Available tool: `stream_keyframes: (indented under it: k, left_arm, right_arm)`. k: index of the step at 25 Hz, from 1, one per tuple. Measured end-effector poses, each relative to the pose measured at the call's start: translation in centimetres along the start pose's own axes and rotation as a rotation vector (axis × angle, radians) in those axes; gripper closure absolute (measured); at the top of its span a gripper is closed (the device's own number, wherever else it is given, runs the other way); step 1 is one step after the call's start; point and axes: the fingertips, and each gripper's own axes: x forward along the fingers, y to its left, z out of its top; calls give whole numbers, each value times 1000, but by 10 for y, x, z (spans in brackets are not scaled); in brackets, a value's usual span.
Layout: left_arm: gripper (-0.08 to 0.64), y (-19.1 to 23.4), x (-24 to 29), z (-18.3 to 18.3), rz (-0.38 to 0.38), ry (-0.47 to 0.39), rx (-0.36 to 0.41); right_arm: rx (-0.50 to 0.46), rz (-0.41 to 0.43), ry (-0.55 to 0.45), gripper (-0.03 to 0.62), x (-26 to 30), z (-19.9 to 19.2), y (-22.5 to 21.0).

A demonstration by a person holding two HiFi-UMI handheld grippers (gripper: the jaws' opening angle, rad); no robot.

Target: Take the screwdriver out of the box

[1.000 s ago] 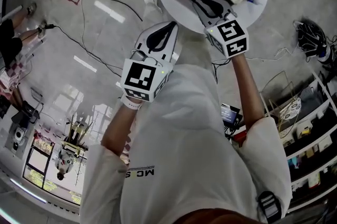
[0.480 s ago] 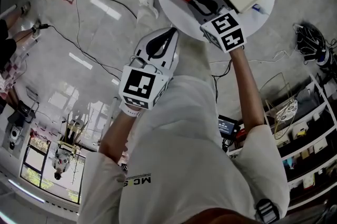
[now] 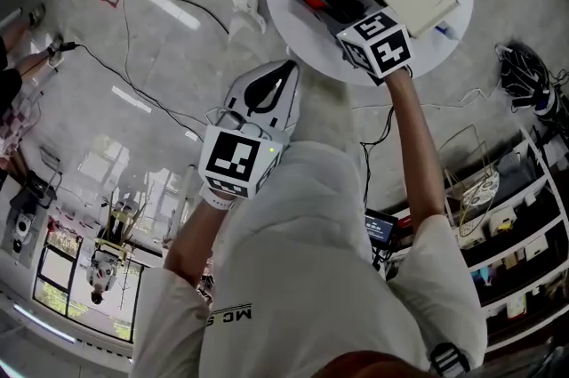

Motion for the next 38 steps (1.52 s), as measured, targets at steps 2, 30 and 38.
stream_keyframes:
  k: [2, 30, 38]
  left_arm:
    - [557, 3, 2, -3, -2, 9, -5]
    - [557, 23, 6, -10, -5, 30, -40]
    - [557, 28, 6, 1, 2, 12, -29]
  right_arm:
    - [5, 11, 24, 460, 5, -3, -2]
    - [-67, 208, 232, 448, 27, -20, -6]
    - [-58, 202, 221, 460, 26, -18, -7]
